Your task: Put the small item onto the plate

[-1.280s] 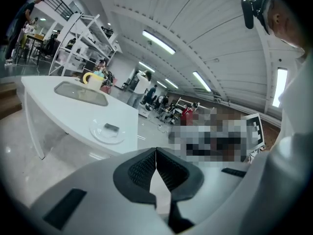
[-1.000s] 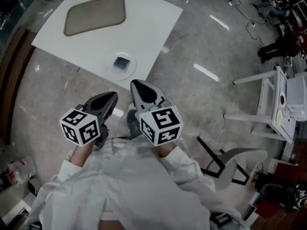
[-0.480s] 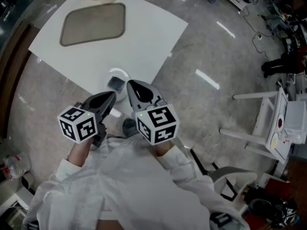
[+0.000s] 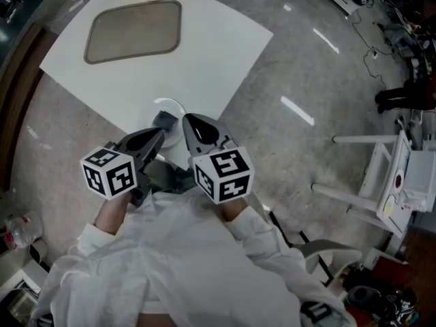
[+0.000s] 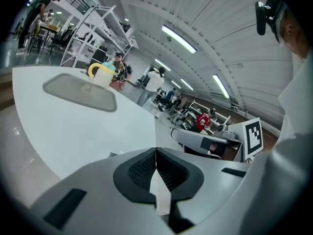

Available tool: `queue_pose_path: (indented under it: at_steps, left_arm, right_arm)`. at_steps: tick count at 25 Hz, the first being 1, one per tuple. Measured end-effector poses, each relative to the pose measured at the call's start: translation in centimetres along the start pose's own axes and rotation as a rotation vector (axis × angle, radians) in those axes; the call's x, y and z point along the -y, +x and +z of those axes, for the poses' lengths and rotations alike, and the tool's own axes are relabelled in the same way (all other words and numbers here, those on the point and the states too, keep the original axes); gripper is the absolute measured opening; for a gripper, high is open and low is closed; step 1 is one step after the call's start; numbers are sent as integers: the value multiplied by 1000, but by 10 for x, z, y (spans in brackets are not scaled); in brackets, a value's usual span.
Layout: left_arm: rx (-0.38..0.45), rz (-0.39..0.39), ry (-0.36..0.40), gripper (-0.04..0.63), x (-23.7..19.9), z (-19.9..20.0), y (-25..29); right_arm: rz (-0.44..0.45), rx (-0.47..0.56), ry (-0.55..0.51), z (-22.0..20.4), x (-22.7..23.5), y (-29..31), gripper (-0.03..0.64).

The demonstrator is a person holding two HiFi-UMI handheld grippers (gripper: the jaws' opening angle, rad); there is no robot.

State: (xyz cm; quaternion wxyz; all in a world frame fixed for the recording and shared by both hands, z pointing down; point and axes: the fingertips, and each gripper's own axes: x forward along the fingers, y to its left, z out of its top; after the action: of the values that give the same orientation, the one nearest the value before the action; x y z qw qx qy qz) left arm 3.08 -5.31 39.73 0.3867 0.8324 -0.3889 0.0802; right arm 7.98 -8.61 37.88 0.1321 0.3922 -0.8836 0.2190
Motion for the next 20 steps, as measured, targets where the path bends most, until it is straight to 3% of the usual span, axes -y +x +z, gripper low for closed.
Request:
queue_pose_path:
  at_steps: [10, 16, 20]
  left_arm:
    - [-12, -6, 11, 11, -18, 6, -8]
    - [-16, -14, 86, 11, -14, 15, -14]
    - [-45, -28, 76, 11, -17, 12, -15]
  right_arm:
    - [-35, -15, 9, -4, -3, 12, 15]
    - [-65, -28, 30, -4, -8, 8, 15]
    - [-54, -47, 36, -9, -14, 12, 15]
